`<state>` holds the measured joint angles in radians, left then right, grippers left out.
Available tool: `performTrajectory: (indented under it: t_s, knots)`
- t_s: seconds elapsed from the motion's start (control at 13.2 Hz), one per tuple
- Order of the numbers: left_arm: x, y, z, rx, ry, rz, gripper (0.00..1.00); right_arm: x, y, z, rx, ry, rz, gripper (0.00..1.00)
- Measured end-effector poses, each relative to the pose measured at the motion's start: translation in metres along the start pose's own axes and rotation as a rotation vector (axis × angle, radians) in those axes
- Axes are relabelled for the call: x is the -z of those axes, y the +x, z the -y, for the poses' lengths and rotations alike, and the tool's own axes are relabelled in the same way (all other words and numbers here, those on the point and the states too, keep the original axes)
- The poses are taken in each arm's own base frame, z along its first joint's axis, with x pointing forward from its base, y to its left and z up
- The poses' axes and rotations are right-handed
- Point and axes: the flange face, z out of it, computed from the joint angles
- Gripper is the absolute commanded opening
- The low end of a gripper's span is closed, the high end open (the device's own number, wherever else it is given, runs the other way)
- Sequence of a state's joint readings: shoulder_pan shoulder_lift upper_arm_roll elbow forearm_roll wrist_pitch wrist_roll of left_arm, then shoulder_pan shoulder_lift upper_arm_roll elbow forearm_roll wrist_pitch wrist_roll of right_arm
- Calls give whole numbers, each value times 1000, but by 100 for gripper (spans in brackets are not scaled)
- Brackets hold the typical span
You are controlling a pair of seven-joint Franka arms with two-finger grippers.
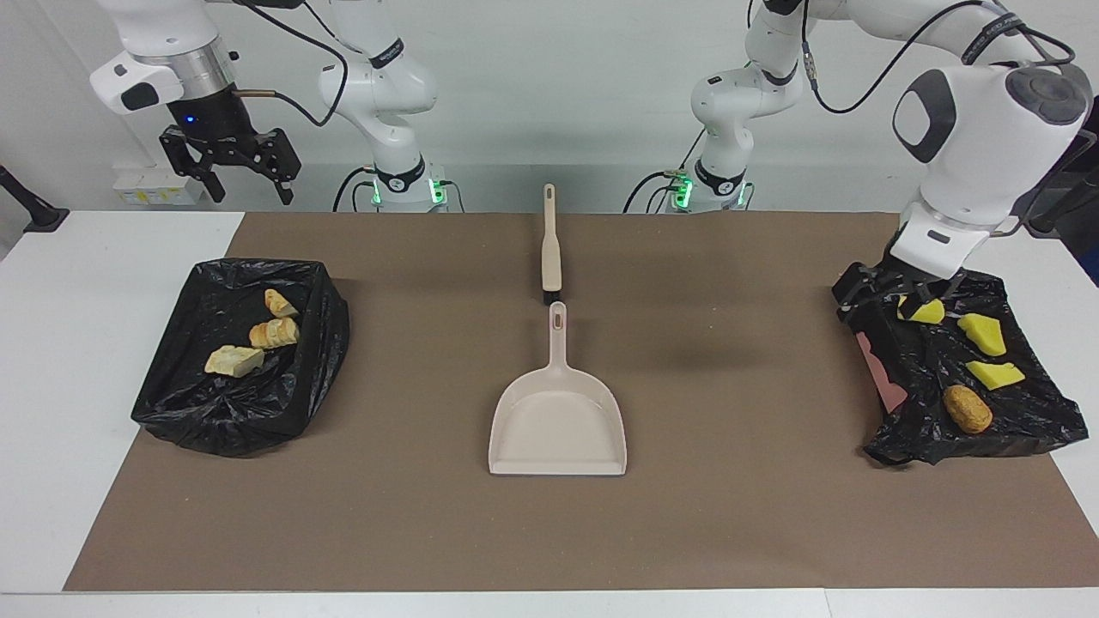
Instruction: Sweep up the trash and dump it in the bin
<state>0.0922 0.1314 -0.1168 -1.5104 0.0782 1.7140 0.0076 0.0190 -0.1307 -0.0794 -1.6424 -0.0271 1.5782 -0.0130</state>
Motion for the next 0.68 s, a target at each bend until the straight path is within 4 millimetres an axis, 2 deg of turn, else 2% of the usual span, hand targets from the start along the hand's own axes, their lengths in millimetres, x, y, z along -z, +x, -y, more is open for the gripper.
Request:
performTrajectory:
  t_s: [0.38, 0.68]
  knots:
    - [46, -37, 8, 16, 8, 36, 100, 0, 0, 0, 0, 0, 0, 100]
    - [57, -53, 8, 18, -6, 77, 100, 0, 0, 0, 0, 0, 0, 100]
